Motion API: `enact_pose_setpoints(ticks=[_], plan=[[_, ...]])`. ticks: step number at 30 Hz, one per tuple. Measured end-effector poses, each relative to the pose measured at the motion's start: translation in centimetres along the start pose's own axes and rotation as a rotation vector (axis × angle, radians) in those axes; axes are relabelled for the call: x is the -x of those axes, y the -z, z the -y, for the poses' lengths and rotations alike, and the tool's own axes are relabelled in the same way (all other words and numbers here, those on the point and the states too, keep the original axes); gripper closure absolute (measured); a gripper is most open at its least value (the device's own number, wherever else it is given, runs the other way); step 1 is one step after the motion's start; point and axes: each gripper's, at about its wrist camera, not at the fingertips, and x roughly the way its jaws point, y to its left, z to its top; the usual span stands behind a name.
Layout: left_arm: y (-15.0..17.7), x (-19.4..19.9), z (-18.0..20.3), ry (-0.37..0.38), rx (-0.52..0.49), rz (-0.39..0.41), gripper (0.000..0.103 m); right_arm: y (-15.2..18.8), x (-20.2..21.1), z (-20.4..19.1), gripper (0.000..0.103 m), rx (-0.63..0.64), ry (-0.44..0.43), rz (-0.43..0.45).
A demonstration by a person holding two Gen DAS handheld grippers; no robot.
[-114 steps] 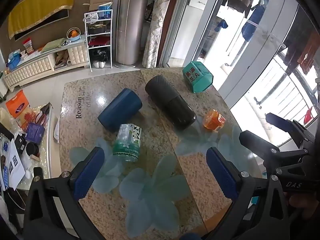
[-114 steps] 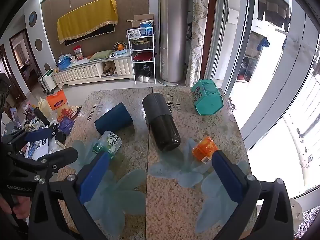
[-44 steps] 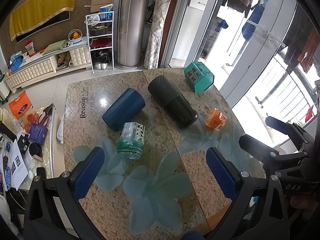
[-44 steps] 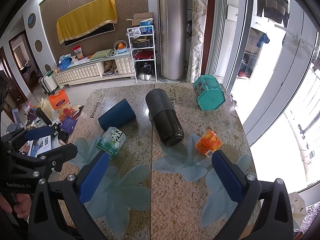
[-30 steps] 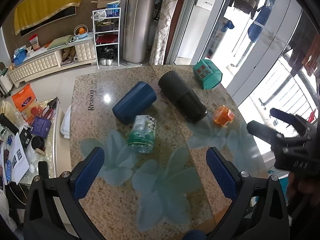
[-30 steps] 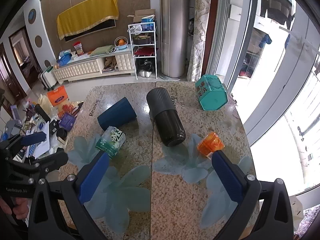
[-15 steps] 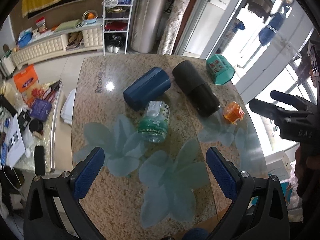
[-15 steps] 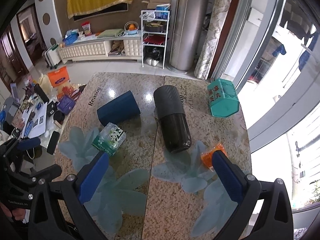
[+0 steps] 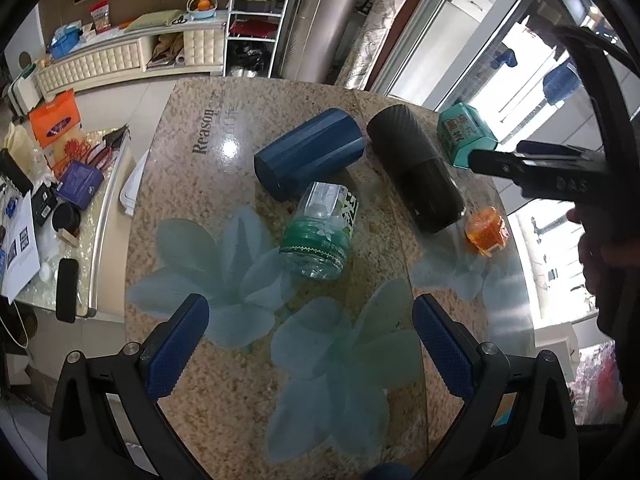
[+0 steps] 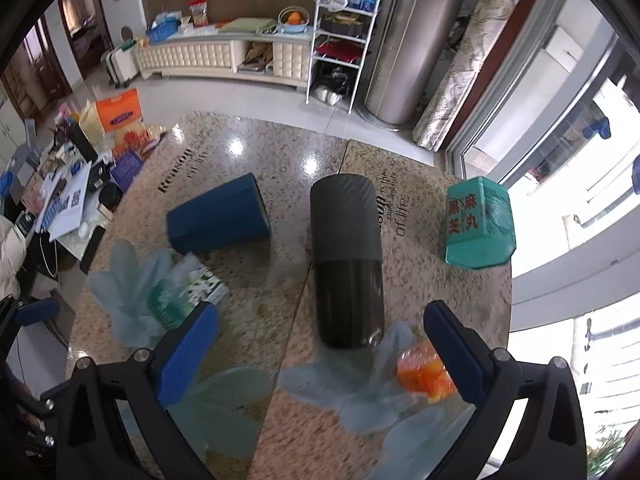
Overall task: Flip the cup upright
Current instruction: 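Move the right gripper toward the black tumbler lying on its side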
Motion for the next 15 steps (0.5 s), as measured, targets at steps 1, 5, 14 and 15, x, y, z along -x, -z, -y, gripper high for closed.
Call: enact_pose_setpoints(ticks=[1, 5, 14, 15], plan=[[0.0, -0.4, 0.0, -0.006, 0.005, -0.007, 0.001, -0.3, -0.7, 0.2, 0.000, 0.006, -0.001, -0.012], [0.0, -1.4, 0.1, -0.026, 0.027, -0.027, 0.001, -1.4, -3.0, 1.1, 0.000, 0.020, -0.008, -0.056], [0.8, -3.7, -0.2, -0.054, 0.063, -0.079, 0.001, -3.1, -9.6, 2.7, 0.000, 0.033, -0.013, -0.201], [0.9, -3.8, -0.3, -0.058, 0.069, -0.087, 0.001, -3.2, -10.1, 2.8, 0.000, 0.031, -0.012, -0.214]])
